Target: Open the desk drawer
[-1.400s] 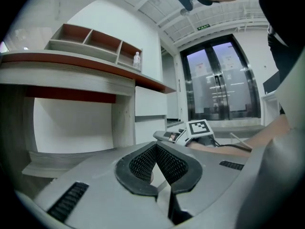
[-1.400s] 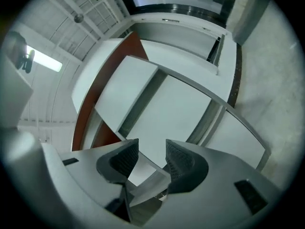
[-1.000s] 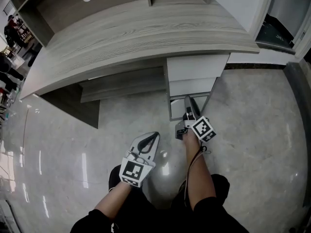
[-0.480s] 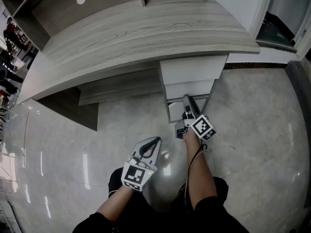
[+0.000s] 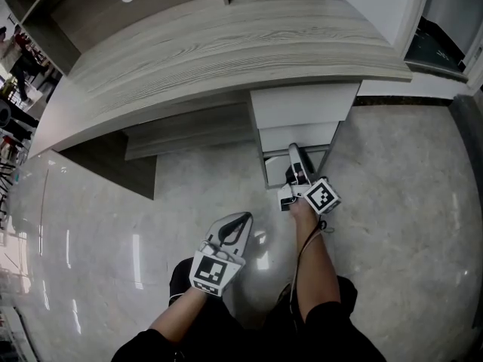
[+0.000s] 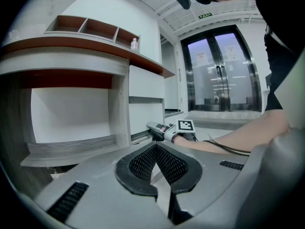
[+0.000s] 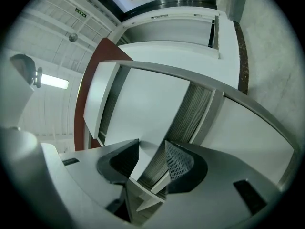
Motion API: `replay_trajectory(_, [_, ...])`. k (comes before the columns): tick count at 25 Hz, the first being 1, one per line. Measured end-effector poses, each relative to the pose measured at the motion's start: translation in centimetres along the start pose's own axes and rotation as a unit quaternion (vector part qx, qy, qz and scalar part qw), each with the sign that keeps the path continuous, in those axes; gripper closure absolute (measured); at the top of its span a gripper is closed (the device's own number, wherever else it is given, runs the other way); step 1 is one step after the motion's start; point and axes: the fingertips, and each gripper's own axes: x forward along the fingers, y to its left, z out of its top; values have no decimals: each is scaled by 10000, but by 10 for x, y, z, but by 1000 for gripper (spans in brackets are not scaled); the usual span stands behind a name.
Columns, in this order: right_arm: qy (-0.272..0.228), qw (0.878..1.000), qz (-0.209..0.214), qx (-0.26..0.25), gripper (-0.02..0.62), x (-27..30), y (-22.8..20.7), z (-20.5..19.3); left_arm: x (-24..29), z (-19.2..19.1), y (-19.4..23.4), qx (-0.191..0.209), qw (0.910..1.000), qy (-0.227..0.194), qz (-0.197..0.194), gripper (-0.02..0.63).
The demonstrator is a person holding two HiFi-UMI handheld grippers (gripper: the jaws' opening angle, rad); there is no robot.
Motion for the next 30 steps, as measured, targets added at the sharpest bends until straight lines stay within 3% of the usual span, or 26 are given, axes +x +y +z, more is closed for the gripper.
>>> replay_trajectory(3, [-32, 9999, 135, -39, 445, -1, -1, 1, -3, -2, -1, 18, 10000, 34, 10, 601])
replay_trajectory(8, [16, 9999, -94, -36, 474, -5, -5, 0, -5, -3, -3, 26, 10000, 59, -7, 601])
replay_trajectory(17, [-26, 9996, -121, -259, 506, -14, 4, 1, -9, -7, -6, -9, 9999, 43, -99, 601])
replay_trajectory(30, [-51, 9987, -298, -406, 512, -38, 8, -7, -20, -8, 0, -109, 9997, -67, -189, 601])
